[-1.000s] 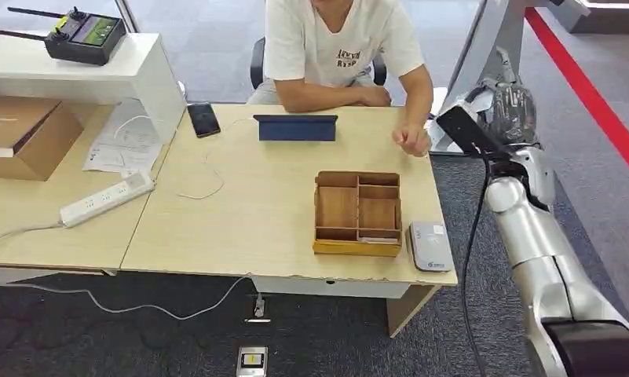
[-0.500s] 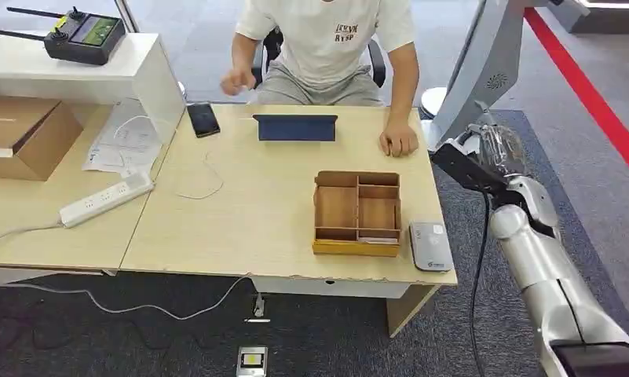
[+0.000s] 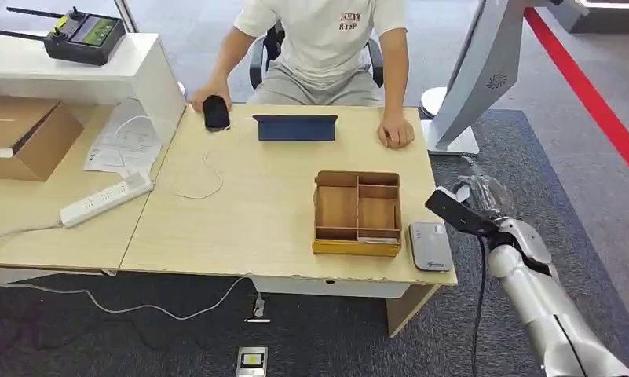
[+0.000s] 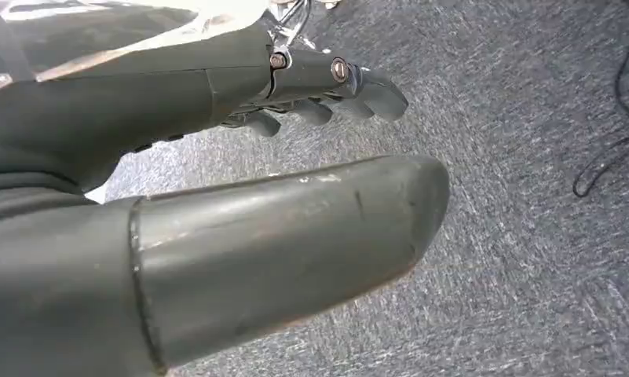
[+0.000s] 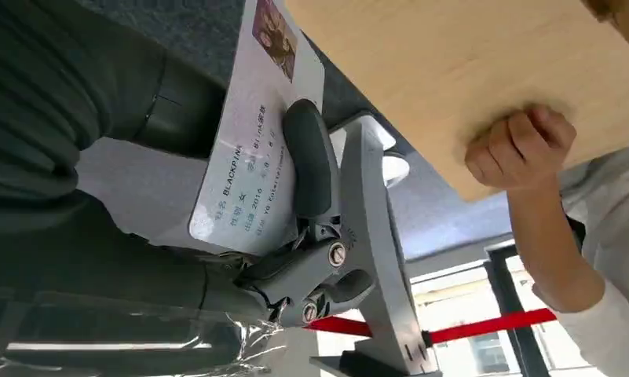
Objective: Pass the card to the sensor for recognition and then transmit it.
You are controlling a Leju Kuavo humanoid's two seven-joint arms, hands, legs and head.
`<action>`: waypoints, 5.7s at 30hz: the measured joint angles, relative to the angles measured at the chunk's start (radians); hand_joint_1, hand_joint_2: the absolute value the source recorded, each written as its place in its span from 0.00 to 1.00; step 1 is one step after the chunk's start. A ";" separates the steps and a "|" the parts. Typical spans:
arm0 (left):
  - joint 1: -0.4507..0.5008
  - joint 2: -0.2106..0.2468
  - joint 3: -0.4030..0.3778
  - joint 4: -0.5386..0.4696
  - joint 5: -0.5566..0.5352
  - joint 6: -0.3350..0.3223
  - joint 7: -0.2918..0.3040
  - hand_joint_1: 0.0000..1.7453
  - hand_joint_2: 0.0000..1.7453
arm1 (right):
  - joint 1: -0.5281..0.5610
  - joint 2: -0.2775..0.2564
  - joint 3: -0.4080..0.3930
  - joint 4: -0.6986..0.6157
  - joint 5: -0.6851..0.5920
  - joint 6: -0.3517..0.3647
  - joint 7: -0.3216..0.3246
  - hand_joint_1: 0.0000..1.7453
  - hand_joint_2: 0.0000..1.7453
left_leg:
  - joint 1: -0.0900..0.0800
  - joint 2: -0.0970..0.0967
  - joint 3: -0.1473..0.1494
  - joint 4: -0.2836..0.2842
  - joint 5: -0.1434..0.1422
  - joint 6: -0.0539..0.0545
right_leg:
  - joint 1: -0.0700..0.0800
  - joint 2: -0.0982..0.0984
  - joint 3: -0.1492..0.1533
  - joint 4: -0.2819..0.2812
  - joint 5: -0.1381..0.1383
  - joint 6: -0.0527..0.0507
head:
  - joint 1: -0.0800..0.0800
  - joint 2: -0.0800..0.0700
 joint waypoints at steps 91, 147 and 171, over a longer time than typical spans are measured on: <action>-0.003 0.004 -0.010 0.000 -0.077 -0.014 -0.069 0.00 0.00 | -0.327 0.146 0.103 -0.021 0.197 0.008 0.053 1.00 1.00 | 0.000 0.000 0.000 0.000 0.000 0.000 | 0.000 0.000 0.000 0.001 0.000 0.000 | 0.000 0.000; 0.004 0.006 -0.026 0.000 -0.043 -0.011 -0.056 0.00 0.00 | -0.354 0.204 0.071 -0.025 -0.570 0.369 0.078 0.00 1.00 | 0.000 0.000 0.001 0.001 0.000 0.000 | 0.000 0.000 0.001 0.000 0.000 0.000 | 0.000 0.000; 0.003 0.003 -0.014 0.000 0.002 0.005 0.013 0.00 0.00 | 0.217 0.024 0.093 -0.785 -0.523 0.459 0.264 0.00 1.00 | 0.001 0.001 0.001 0.000 0.000 0.000 | 0.001 0.000 0.001 0.000 0.000 0.000 | 0.000 0.000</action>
